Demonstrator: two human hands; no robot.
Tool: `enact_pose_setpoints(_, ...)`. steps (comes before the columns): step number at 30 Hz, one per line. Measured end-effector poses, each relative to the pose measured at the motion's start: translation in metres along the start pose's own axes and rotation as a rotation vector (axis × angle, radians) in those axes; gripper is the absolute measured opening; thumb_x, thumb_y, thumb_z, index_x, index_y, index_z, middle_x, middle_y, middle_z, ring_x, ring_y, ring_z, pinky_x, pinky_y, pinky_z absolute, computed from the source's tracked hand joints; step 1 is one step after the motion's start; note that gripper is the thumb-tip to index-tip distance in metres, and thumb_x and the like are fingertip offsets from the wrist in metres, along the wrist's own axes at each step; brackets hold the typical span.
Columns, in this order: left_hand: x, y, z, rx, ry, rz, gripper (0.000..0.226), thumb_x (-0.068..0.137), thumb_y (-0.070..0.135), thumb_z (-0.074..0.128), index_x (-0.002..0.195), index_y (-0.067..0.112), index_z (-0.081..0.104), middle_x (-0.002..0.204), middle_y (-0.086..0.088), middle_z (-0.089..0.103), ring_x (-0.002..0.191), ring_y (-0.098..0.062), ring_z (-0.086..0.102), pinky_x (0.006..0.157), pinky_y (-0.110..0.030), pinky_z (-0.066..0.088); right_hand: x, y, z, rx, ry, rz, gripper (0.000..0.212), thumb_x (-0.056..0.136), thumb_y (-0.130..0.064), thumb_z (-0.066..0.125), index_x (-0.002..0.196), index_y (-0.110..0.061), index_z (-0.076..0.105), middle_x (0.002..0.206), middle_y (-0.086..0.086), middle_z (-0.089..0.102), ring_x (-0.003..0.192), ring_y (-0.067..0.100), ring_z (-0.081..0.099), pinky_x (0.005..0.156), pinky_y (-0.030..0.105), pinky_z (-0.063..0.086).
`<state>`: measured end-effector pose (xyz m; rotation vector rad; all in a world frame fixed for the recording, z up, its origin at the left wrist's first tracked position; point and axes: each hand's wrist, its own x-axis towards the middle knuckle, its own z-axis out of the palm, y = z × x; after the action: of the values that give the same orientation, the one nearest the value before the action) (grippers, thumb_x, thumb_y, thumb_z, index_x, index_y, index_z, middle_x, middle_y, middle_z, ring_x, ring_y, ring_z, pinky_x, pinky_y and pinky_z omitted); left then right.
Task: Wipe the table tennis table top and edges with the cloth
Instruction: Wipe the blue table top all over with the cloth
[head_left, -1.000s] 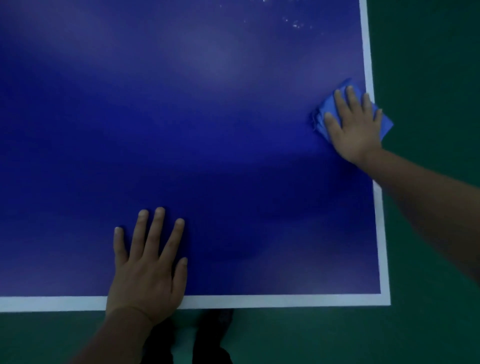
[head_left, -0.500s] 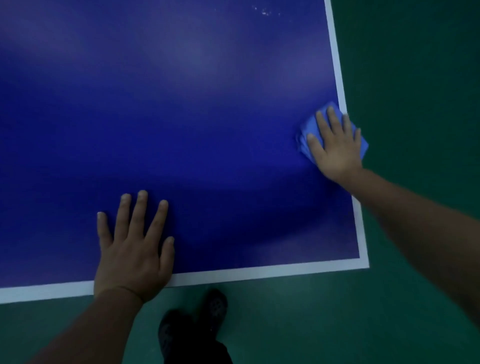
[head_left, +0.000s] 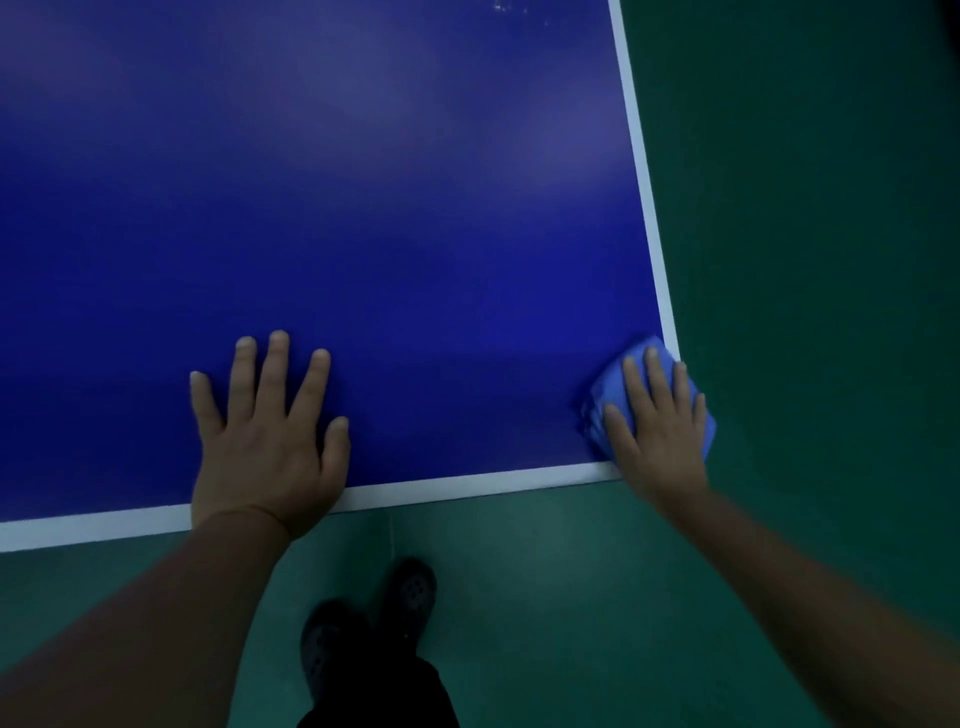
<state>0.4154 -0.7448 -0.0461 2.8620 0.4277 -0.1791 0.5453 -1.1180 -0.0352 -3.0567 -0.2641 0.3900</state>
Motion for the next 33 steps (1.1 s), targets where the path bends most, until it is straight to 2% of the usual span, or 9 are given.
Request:
enact_pose_setpoints(4, -0.002, 0.000, -0.006, -0.067, 0.032, 0.008, 0.073, 0.096, 0.056, 0.021, 0.160, 0.022, 0.022, 0.168, -0.011, 0.012, 0.156, -0.031, -0.001, 0.122, -0.061, -0.005, 0.050, -0.090, -0.005, 0.066, 0.072, 0.267, 0.068, 0.101, -0.063, 0.017, 0.162, -0.035, 0.004, 0.170, -0.005, -0.004, 0.155, 0.032, -0.005, 0.121, 0.062, 0.000)
enact_pose_setpoints(8, -0.009, -0.002, -0.009, -0.225, 0.171, 0.012, 0.071, 0.097, 0.047, 0.031, 0.160, 0.016, 0.020, 0.166, -0.015, 0.016, 0.155, -0.031, 0.009, 0.123, -0.060, -0.001, 0.029, -0.218, 0.011, -0.006, 0.042, -0.154, 0.066, 0.103, -0.062, 0.022, 0.161, -0.037, 0.005, 0.169, -0.007, -0.005, 0.155, 0.033, -0.009, 0.120, 0.064, -0.003)
enact_pose_setpoints(10, -0.011, -0.003, -0.008, -0.271, 0.218, 0.008, 0.068, 0.097, 0.046, 0.031, 0.157, 0.013, 0.028, 0.164, -0.018, 0.021, 0.154, -0.032, 0.014, 0.123, -0.060, 0.002, -0.007, -0.239, 0.022, -0.027, 0.044, -0.397, 0.065, 0.102, -0.061, 0.029, 0.160, -0.036, 0.016, 0.170, -0.005, 0.006, 0.155, 0.033, -0.002, 0.119, 0.064, 0.000)
enact_pose_setpoints(12, -0.012, -0.003, -0.008, -0.273, 0.213, 0.035, 0.066, 0.097, 0.046, 0.030, 0.154, 0.011, 0.036, 0.162, -0.018, 0.026, 0.153, -0.033, 0.017, 0.123, -0.060, 0.004, -0.035, -0.215, 0.029, -0.023, 0.076, -0.504, 0.064, 0.100, -0.062, 0.034, 0.158, -0.035, 0.029, 0.168, -0.004, 0.019, 0.155, 0.033, 0.009, 0.120, 0.064, 0.006)
enact_pose_setpoints(14, -0.012, -0.002, -0.008, -0.253, 0.196, 0.078, 0.064, 0.097, 0.046, 0.031, 0.150, 0.012, 0.043, 0.160, -0.017, 0.029, 0.152, -0.034, 0.019, 0.123, -0.060, 0.004, -0.044, -0.162, 0.031, -0.032, 0.062, -0.452, 0.064, 0.099, -0.064, 0.031, 0.157, -0.036, 0.030, 0.167, -0.005, 0.022, 0.154, 0.034, 0.013, 0.120, 0.064, 0.009)
enact_pose_setpoints(19, -0.010, -0.001, -0.006, -0.164, 0.133, 0.130, 0.063, 0.097, 0.046, 0.028, 0.145, 0.011, 0.050, 0.158, -0.016, 0.035, 0.150, -0.033, 0.023, 0.122, -0.062, 0.006, -0.011, -0.030, 0.008, -0.052, 0.006, 0.028, 0.076, 0.091, -0.069, 0.012, 0.160, -0.036, 0.018, 0.169, -0.006, 0.009, 0.155, 0.033, 0.006, 0.121, 0.062, 0.007)
enact_pose_setpoints(23, -0.010, 0.000, -0.003, -0.125, 0.123, 0.145, 0.061, 0.098, 0.044, 0.026, 0.142, 0.010, 0.052, 0.156, -0.016, 0.039, 0.149, -0.034, 0.026, 0.121, -0.064, 0.007, 0.002, -0.029, 0.002, 0.103, 0.060, 0.355, 0.071, 0.096, -0.065, 0.013, 0.161, -0.038, 0.008, 0.170, -0.009, -0.003, 0.156, 0.026, -0.006, 0.121, 0.061, 0.000)
enact_pose_setpoints(28, -0.009, 0.001, -0.003, -0.094, 0.147, 0.148, 0.058, 0.098, 0.040, 0.031, 0.141, 0.008, 0.053, 0.155, -0.018, 0.040, 0.148, -0.036, 0.028, 0.120, -0.064, 0.009, -0.034, -0.075, 0.023, 0.054, 0.074, 0.221, 0.073, 0.094, -0.066, 0.008, 0.160, -0.036, 0.012, 0.170, -0.007, 0.003, 0.156, 0.028, -0.003, 0.120, 0.060, -0.004)
enact_pose_setpoints(33, -0.007, 0.001, -0.003, -0.037, 0.124, 0.150, 0.058, 0.097, 0.040, 0.032, 0.141, 0.009, 0.055, 0.155, -0.017, 0.041, 0.148, -0.036, 0.028, 0.120, -0.066, 0.010, -0.017, -0.057, 0.014, -0.007, 0.023, 0.044, 0.071, 0.096, -0.066, 0.011, 0.160, -0.035, 0.018, 0.169, -0.007, 0.009, 0.156, 0.030, 0.000, 0.121, 0.064, 0.003)
